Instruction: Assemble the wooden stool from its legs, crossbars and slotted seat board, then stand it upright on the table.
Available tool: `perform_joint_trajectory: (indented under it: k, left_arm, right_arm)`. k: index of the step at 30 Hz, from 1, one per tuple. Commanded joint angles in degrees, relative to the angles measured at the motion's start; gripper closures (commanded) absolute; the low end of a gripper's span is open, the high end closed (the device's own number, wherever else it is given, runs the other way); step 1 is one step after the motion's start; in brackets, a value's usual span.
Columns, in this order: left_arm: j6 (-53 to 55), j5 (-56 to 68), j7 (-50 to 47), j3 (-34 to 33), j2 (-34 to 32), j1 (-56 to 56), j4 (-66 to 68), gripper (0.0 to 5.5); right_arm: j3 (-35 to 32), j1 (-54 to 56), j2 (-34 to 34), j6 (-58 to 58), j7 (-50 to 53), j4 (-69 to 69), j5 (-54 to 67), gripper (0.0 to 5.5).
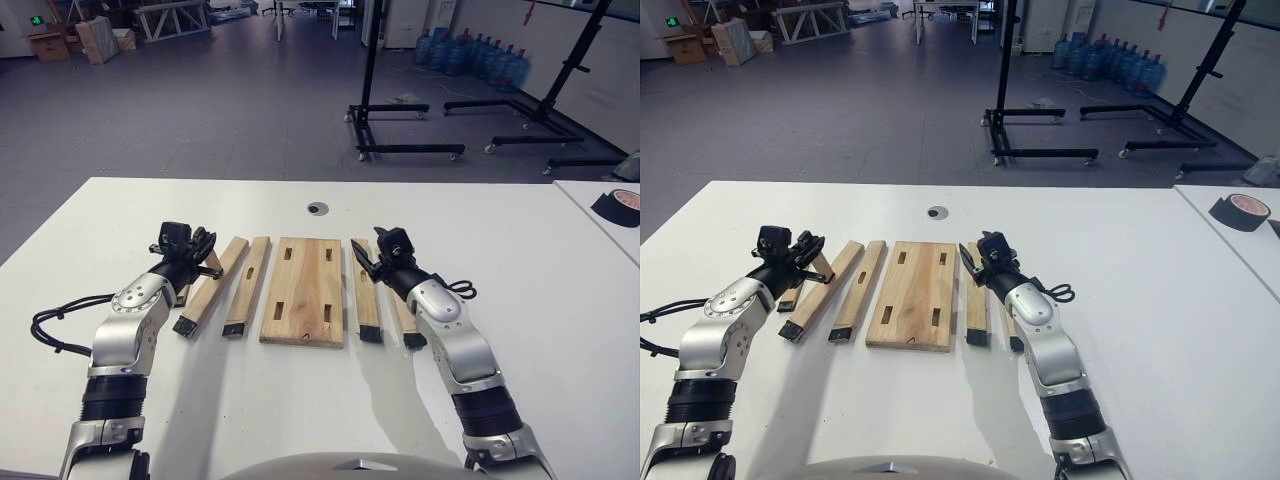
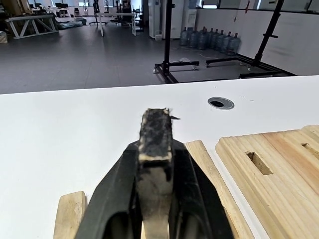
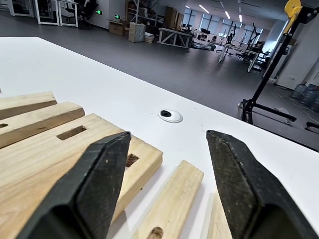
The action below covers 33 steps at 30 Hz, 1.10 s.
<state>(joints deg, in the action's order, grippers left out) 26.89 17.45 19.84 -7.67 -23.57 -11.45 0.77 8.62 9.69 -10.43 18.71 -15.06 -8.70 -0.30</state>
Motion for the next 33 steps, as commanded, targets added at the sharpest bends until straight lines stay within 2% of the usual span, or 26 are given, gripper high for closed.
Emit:
perform_joint_trajectory:
  k: [1, 15, 16, 23, 29, 33]
  left_arm:
    - [6.63, -1.06, 0.68, 2.30, 0.18, 3.65, 5.28, 5.11]
    - [5.00, 0.29, -0.35, 1.77, 3.02, 5.59, 2.60, 5.11]
    - [4.34, 0.05, -1.21, 1.39, 3.36, 5.41, 1.77, 4.74]
    - [5.52, 3.08, -6.36, -2.59, 7.70, 2.90, -7.21, 3.81]
    - [4.68, 0.52, -9.22, -3.47, 6.43, 3.13, -9.77, 3.81]
    - [2.71, 0.95, -11.86, -6.54, 6.83, -0.78, -13.41, 3.81]
  right_arm:
    - [0.11, 0.10, 0.14, 1.25, 0.49, -0.34, -0.59, 2.71]
    - [-0.29, 0.17, -0.28, 0.75, -0.42, -0.58, 0.24, 2.71]
    - [-0.56, 0.12, -0.45, 0.74, -0.13, -0.68, 0.05, 2.71]
    - [-3.67, -2.36, -1.93, 1.66, 0.25, -3.50, 0.70, 2.71]
    - [-5.31, -1.00, -3.50, 1.91, -0.90, -3.32, 1.32, 2.71]
    - [-5.64, -0.92, -3.35, 2.12, -0.46, -3.17, 1.35, 2.71]
